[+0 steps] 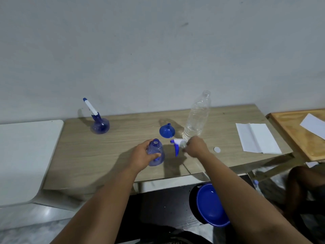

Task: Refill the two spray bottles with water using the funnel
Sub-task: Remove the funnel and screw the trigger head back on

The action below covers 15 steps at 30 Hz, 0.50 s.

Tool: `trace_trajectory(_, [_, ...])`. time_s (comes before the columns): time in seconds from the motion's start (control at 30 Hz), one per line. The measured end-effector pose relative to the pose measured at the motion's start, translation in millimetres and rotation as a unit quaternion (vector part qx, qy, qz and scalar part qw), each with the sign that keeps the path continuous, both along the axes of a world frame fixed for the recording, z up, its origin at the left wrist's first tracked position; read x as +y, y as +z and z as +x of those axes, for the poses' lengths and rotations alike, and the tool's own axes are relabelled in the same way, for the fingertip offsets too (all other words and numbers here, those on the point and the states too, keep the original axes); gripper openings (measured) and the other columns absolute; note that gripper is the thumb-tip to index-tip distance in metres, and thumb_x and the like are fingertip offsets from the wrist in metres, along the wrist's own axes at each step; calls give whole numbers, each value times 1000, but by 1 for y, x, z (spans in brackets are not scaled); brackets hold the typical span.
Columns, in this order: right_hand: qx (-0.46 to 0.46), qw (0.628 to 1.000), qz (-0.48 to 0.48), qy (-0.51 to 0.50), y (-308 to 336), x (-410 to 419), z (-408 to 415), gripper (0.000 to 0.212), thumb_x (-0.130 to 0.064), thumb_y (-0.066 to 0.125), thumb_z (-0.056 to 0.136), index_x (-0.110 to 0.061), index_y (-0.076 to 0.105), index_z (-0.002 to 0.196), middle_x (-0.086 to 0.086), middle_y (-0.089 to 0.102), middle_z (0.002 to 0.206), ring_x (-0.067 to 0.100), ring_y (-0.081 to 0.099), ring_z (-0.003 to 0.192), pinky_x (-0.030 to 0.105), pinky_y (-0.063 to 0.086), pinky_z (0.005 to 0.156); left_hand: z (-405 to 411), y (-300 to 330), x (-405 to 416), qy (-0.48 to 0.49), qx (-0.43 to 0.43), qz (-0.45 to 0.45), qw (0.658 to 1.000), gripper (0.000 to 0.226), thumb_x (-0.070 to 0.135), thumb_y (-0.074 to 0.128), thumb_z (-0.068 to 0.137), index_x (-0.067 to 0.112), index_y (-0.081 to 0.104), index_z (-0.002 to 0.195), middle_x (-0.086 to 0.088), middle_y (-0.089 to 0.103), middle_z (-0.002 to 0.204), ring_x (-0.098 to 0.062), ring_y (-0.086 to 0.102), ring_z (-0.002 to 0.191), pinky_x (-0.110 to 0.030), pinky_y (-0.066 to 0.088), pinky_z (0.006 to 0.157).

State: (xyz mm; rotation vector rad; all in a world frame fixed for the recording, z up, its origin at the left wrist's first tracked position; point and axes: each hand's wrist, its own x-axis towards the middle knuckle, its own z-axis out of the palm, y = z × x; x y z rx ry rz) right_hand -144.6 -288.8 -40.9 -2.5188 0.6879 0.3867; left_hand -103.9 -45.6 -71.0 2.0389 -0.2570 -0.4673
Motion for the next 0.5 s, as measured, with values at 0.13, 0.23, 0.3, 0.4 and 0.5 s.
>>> trace_trajectory(0.13, [-266,914,295,-80,72,9,17,19,-12,81,83,2,69,79,11,62,71,21,61,68,41,55,70,1,-1,0,-3,-3,-2,1000,60,22,89,69,30,65,124,14,72,106,-7,68,99,-31,55,91])
trace_trajectory(0.23, [-368,807,453,-90,120,35,19,34,-4,81,88,6,69,118,16,72,101,26,75,92,40,64,86,1,-1,-1,-1,5,2,1000,60,23,88,70,28,65,125,11,73,106,-10,68,100,-32,55,91])
trace_trajectory(0.3, [-399,780,476,-76,131,53,16,31,-3,81,89,0,72,118,13,75,107,28,75,100,45,64,91,1,1,-1,-2,14,0,1000,58,19,87,71,28,63,123,10,73,106,-11,68,100,-31,54,91])
trace_trajectory(0.4, [-410,782,462,-79,126,70,15,26,-1,78,91,-2,73,116,5,77,103,24,75,96,44,64,91,2,1,-2,-10,22,-3,1000,52,17,87,71,43,61,108,17,72,100,-8,68,99,-30,55,91])
trace_trajectory(0.5, [-401,794,448,-91,109,78,16,30,0,78,91,0,70,120,17,75,115,23,76,91,35,63,84,5,-3,-2,-12,25,-5,1000,51,22,88,69,50,61,102,20,73,100,-4,68,98,-35,56,93])
